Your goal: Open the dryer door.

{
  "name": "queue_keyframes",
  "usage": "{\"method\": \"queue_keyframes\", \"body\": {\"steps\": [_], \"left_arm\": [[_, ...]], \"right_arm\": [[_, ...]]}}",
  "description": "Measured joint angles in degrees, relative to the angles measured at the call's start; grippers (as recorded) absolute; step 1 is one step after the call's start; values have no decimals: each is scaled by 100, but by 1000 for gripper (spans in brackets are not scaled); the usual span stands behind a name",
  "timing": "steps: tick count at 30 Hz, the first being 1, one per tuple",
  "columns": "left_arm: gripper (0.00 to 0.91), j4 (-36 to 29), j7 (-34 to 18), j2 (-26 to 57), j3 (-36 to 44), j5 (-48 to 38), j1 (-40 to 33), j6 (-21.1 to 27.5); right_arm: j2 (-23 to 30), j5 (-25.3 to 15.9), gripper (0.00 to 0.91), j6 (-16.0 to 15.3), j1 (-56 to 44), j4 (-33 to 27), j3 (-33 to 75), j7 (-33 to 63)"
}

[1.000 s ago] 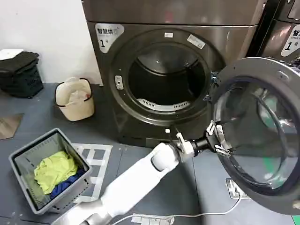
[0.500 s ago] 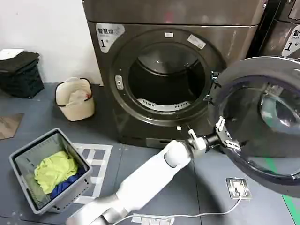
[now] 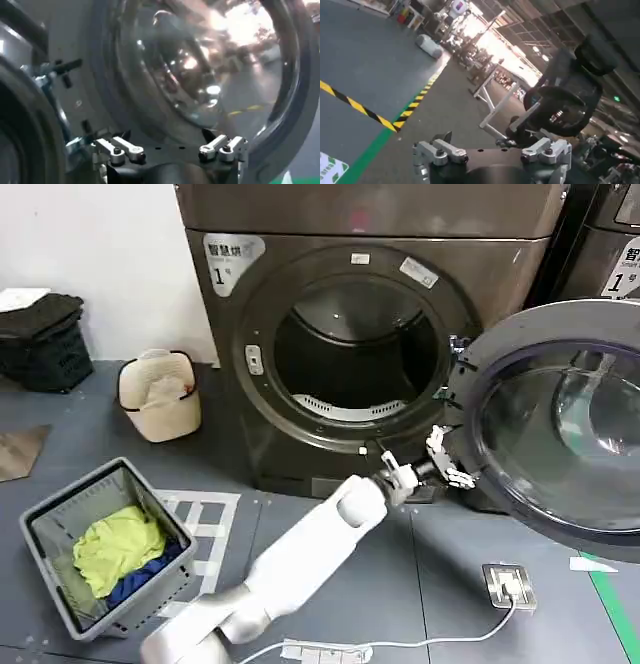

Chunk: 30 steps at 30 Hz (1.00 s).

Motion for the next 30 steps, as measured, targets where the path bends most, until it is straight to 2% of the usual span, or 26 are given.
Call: {"method": "queue_keyframes", "body": {"steps": [5,12,22,30], "left_arm": [[907,-22,13,0,-15,-27,-5,79],[907,-616,18,1,223,-466,166,649],[907,-2431,-273,53,544,-1199,552,1485],[907,-3820,-478,1494,283,-1406,904,2055]], "right_arm": [[-3,2,907,-1,-4,20,0,-4],[-23,21,907,4,-33,-1,6,-50],[-56,26,907,27,-9,75,10,-103],[-49,24,907,32,63,200,-14,-113]]}}
